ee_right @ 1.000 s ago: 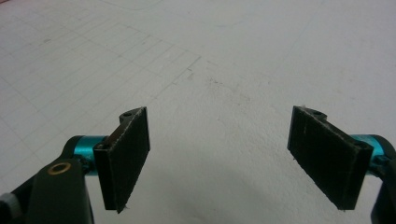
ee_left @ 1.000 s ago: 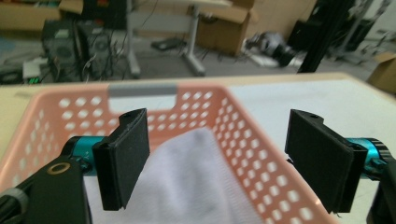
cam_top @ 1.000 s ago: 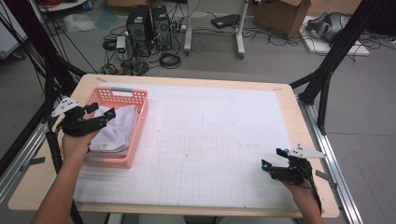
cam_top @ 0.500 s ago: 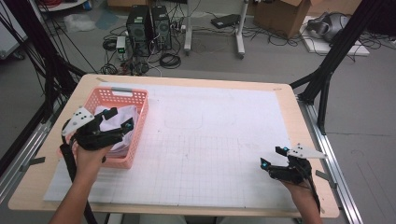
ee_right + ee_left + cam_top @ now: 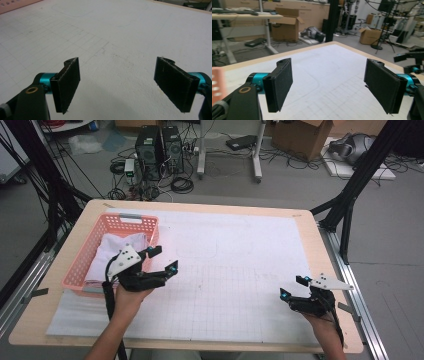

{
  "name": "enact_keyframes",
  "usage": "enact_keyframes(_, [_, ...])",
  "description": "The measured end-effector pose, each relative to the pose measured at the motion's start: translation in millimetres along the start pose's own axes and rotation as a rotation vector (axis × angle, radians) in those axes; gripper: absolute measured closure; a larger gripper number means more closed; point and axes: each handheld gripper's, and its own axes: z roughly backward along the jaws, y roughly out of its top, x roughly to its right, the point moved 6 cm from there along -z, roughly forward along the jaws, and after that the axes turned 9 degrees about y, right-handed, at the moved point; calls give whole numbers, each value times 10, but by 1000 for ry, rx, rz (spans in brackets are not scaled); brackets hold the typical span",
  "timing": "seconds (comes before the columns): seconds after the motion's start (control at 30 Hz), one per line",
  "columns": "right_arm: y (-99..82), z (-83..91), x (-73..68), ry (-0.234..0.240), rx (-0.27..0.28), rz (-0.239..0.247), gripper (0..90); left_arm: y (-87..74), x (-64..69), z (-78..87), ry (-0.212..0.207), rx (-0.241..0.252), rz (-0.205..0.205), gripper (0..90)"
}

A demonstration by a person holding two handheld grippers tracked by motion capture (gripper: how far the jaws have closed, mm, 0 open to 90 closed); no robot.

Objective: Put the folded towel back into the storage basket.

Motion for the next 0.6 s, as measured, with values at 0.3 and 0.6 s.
enact_keyframes(0.3, [8,48,-23,-7,16,10,200,-206,328,-159,-85,-13,-23,241])
enact_keyframes(0.6, [-8,56,-58,-12,10,25,199,-498,520,-252,-108,-43,-61,244])
